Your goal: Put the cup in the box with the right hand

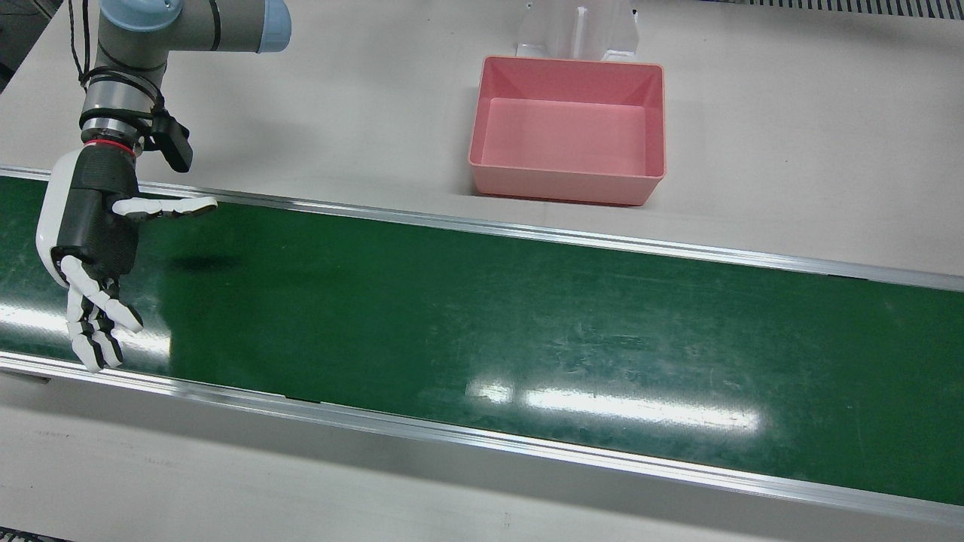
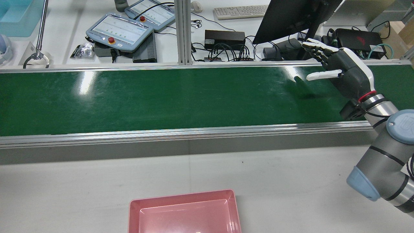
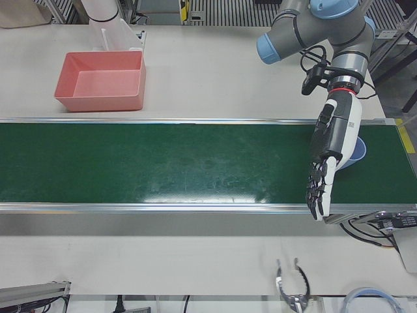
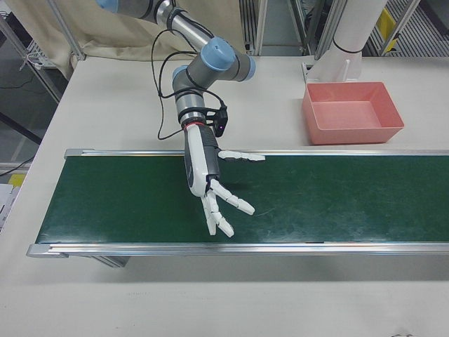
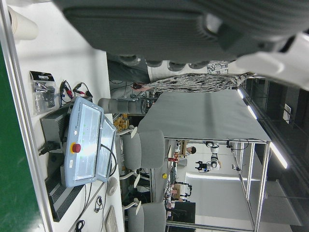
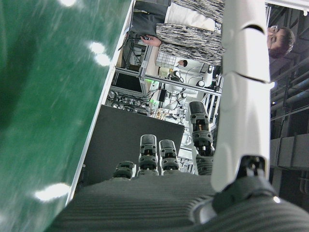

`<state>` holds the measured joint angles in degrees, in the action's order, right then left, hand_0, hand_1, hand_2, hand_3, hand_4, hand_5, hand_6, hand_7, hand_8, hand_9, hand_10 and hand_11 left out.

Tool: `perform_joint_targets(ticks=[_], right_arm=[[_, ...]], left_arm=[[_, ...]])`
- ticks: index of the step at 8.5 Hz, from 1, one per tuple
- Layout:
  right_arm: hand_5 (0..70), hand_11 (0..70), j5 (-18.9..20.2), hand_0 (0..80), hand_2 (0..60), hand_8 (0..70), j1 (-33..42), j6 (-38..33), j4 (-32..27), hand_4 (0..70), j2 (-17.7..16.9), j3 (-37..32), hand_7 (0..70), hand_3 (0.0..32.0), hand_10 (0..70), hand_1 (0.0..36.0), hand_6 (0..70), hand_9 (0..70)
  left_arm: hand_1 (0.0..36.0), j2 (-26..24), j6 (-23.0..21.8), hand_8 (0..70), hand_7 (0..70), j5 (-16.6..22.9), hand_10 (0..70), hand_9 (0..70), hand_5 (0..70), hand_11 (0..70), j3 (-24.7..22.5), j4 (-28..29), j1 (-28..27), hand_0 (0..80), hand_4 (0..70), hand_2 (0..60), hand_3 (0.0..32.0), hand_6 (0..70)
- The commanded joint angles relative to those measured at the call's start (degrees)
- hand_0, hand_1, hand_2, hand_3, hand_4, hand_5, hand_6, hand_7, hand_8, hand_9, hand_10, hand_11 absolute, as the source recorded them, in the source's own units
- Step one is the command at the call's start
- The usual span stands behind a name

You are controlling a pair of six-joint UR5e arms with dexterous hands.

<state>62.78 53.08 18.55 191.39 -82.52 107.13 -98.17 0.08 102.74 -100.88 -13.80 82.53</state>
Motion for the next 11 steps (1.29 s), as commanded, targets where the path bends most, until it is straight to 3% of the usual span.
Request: perform_joint_targets(ticks=[1,2,4,5,6,7,9,10,11], right_arm=[[8.2,8.4,-3.1,62.5,0.0,10.8,-1.4,1.7,-3.0,16.3,-0.4,-1.7,18.8,0.0,4.1,17.2,6.2,19.0],[8.0,6.5,-3.4,61.4,3.5,10.6,-1.8,1.9,-3.0,15.5,-0.3,-1.7,19.0,0.0,2.8,19.3,6.2,18.7],[7.9,5.7,-4.9,60.2,5.4,10.5,-3.2,2.5,-2.9,14.3,-0.2,-3.0,18.9,0.0,2.3,20.1,6.1,18.5],[7.7,5.2,-5.6,61.4,1.8,10.5,-3.9,2.5,-2.9,18.5,-0.1,-3.6,19.4,0.0,2.0,18.1,6.1,18.7],[7.6,4.6,-5.7,61.2,1.8,10.3,-3.9,2.0,-3.0,19.0,-0.1,-4.0,19.5,0.0,1.6,18.0,6.0,18.5],[7.5,4.5,-5.7,59.5,5.8,10.3,-3.9,2.0,-3.0,17.4,-0.1,-4.1,19.8,0.0,1.5,19.6,6.1,18.6],[7.5,5.2,-5.7,61.0,0.0,10.2,-4.0,2.1,-3.0,20.0,0.0,-4.0,19.3,0.0,2.1,16.7,6.0,18.3],[7.5,5.0,-5.7,58.9,6.0,10.1,-4.0,2.3,-2.7,16.4,0.0,-3.9,19.3,0.0,1.9,19.3,6.0,18.2],[7.4,4.5,-5.7,60.2,2.0,10.3,-4.0,2.4,-1.5,19.7,0.0,-3.9,19.6,0.0,1.6,17.6,6.0,18.4]], left_arm=[[0.0,0.0,0.0,0.0,0.0,0.0,0.0,0.0,0.0,0.0,0.0,0.0,0.0,0.0,0.0,0.0,0.0,0.0],[0.0,0.0,0.0,0.0,0.0,0.0,0.0,0.0,0.0,0.0,0.0,0.0,0.0,0.0,0.0,0.0,0.0,0.0],[0.0,0.0,-0.1,0.0,0.0,0.0,0.0,0.0,0.0,0.0,0.0,0.0,0.0,0.0,0.0,0.0,0.0,0.0],[0.0,0.0,0.0,0.0,0.0,0.0,0.0,0.0,0.0,0.0,0.0,0.0,0.0,0.0,0.0,0.0,0.0,0.0],[0.0,0.0,0.0,0.0,0.0,0.0,0.0,0.0,0.0,0.0,0.1,0.0,0.0,0.0,0.0,0.0,0.0,0.0],[0.0,0.0,0.0,0.0,0.0,0.0,0.0,0.0,0.0,0.0,0.1,0.0,0.0,0.0,0.0,0.0,0.0,0.0],[0.0,0.0,0.0,0.0,0.0,0.0,0.0,0.0,0.0,0.0,0.1,0.0,0.0,0.0,0.0,0.0,0.0,0.0],[0.0,0.0,0.0,0.0,0.0,0.0,0.0,0.0,0.0,0.0,0.1,0.0,0.0,0.0,0.0,0.0,0.0,0.0],[0.0,0.0,0.0,0.0,0.0,0.0,0.0,0.0,0.0,0.0,0.1,0.0,0.0,0.0,0.0,0.0,0.0,0.0]])
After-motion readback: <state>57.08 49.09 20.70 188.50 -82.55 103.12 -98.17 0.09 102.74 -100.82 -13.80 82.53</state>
